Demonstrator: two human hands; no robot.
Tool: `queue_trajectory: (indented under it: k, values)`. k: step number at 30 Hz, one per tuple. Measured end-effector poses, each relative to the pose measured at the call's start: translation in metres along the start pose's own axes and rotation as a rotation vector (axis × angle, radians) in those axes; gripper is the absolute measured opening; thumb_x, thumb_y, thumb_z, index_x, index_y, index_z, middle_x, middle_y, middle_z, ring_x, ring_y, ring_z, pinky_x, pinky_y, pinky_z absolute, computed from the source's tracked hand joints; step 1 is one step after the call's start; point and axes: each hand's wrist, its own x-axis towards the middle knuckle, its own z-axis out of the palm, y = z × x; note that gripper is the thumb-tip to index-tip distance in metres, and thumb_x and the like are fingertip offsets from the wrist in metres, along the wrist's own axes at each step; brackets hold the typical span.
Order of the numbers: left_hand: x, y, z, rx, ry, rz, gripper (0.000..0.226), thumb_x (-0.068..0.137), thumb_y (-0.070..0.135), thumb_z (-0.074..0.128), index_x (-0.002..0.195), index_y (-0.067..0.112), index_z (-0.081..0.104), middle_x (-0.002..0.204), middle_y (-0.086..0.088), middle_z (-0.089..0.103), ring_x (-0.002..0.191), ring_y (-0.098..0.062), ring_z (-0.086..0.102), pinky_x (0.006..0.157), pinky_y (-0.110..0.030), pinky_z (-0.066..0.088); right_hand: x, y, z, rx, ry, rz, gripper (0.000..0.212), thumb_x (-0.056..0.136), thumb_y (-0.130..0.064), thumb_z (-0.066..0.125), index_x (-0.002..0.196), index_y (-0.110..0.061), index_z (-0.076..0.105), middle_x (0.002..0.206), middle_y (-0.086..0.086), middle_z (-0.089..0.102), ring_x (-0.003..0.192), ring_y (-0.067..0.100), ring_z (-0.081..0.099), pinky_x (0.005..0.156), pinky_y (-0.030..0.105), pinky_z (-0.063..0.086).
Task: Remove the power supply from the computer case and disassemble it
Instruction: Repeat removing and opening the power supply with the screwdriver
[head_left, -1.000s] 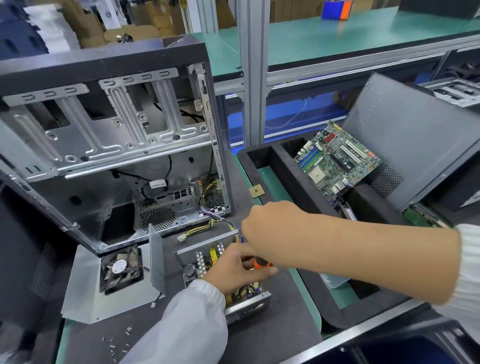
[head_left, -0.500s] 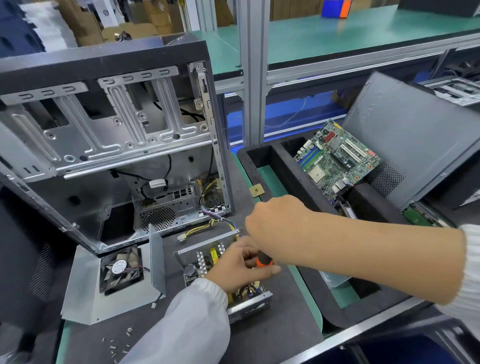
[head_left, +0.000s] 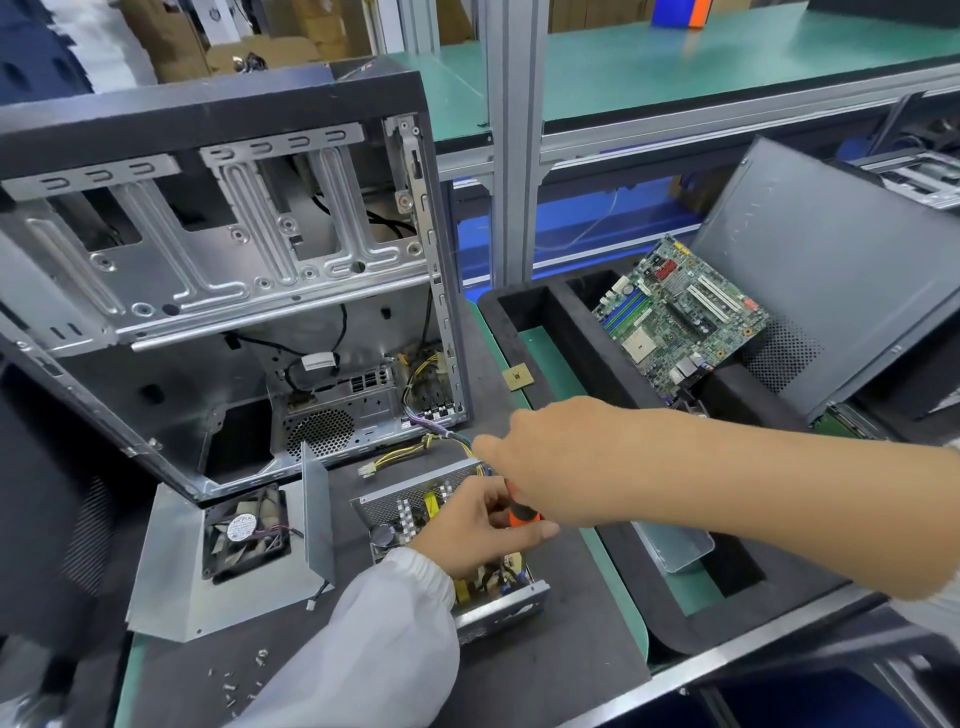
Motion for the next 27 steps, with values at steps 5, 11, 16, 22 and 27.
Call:
queue_trajectory:
  k: [5,11,16,22,27]
  values:
    - [-0.001,0.001,-0.001,0.053,0.029,0.021,0.021,0.082,0.021,0.077,0.092,0.008,0.065,0.077,-0.001,0.067,0.077,-0.011,0.057,0.074,-0.022,0.044,-0.001,0.002,-0.004,0.128,0.006,-0.047,0.029,0.091,-0.032,0.059,0.106,-0.023,0.035,0.084,-0.001,0.033,0.062,0.016,0.044,0.049,0.029,0.03]
    - [0.0,-0.001,-0.001,0.035,-0.037,-0.017,0.031,0.084,0.003,0.074,0.078,0.033,0.068,0.068,0.02,0.069,0.062,0.01,0.059,0.06,-0.007,0.046,0.008,-0.005,0.003,-0.06,0.106,0.014,0.028,0.093,-0.01,0.051,0.122,-0.007,0.052,0.114,0.015,0.052,0.099,0.034,0.058,0.067,0.036,0.041]
    - [0.003,-0.003,0.0,0.064,-0.014,-0.016,0.027,0.082,0.004,0.076,0.092,0.021,0.058,0.072,0.019,0.068,0.069,0.005,0.059,0.067,-0.009,0.045,0.004,0.004,0.001,0.071,-0.101,-0.099,0.051,0.086,-0.018,0.065,0.126,-0.018,0.034,0.112,0.01,0.03,0.091,0.024,0.036,0.069,0.036,0.042]
    - [0.003,-0.001,0.001,0.085,-0.068,0.04,0.012,0.075,0.043,0.075,0.084,0.048,0.068,0.075,0.005,0.057,0.071,-0.016,0.044,0.067,-0.03,0.042,0.012,0.002,0.009,0.019,0.128,0.035,0.018,0.096,-0.021,0.051,0.11,-0.011,0.056,0.098,0.009,0.053,0.09,0.031,0.061,0.059,0.03,0.038]
    - [0.002,-0.002,-0.006,0.08,-0.061,-0.024,0.021,0.069,0.038,0.083,0.079,0.036,0.064,0.074,0.002,0.042,0.071,-0.014,0.039,0.067,-0.027,0.034,0.012,0.008,0.016,0.094,0.128,-0.029,0.004,0.091,-0.01,0.053,0.093,-0.013,0.05,0.07,0.003,0.033,0.066,0.027,0.047,0.051,0.028,0.036]
